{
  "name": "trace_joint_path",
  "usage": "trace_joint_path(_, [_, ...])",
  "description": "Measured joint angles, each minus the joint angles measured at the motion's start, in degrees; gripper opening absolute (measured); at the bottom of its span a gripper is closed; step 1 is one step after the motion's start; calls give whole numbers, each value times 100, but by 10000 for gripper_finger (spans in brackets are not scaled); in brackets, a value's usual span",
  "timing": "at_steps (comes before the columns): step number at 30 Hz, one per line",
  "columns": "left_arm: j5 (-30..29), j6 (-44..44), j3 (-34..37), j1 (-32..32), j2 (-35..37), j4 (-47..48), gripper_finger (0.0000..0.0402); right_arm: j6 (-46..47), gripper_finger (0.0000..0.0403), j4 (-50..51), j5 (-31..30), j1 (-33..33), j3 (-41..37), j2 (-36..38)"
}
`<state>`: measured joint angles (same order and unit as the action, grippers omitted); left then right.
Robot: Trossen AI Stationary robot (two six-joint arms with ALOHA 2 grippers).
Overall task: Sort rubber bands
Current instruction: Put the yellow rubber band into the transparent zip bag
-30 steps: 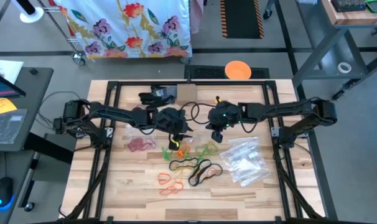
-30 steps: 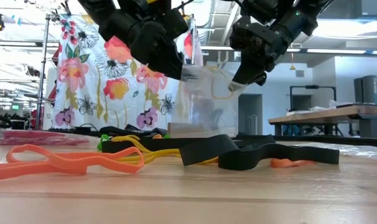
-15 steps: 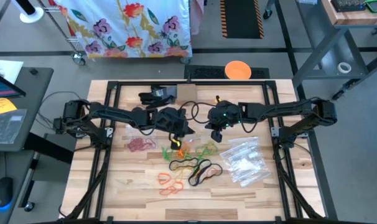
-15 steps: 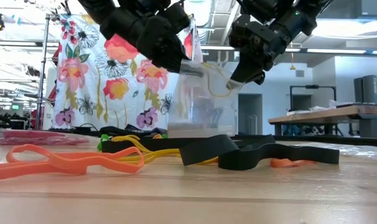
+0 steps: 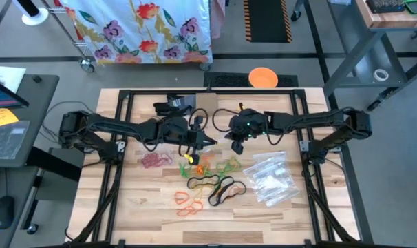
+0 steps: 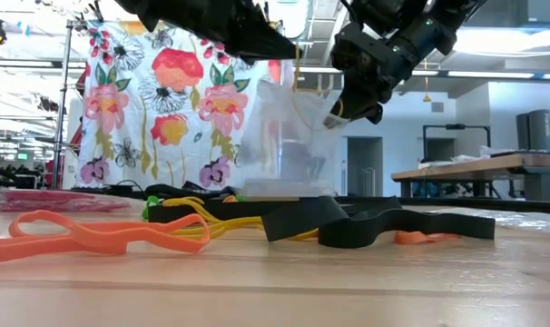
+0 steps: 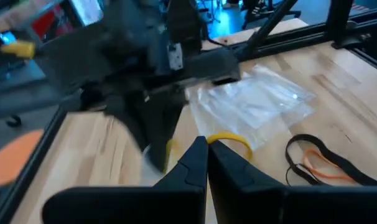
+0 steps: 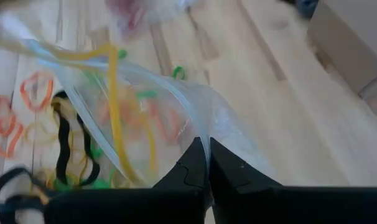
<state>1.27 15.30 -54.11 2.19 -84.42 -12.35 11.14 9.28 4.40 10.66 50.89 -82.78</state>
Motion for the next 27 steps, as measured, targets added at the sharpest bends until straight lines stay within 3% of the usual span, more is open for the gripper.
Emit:
trace_joint_path(4, [-255, 39, -4, -31, -189, -283, 0, 87, 0, -257, -2, 10, 0, 0])
trace_joint_path(10, [-174, 122, -158, -32, -527, -625, 0, 190, 0, -216, 20, -16, 0, 0])
trace_joint_path(14, [-295, -8, -438, -30, -741, -158, 0, 190, 0, -175, 22, -11, 0, -2])
trace_joint_path(20, [-1208, -483, -686, -13, -758, 671, 0, 192, 0, -147, 24, -11, 0, -2])
trace_joint_path(27, [-1243, -436, -841, -8, -739, 1026, 0, 185, 0, -155, 24, 0, 0, -2])
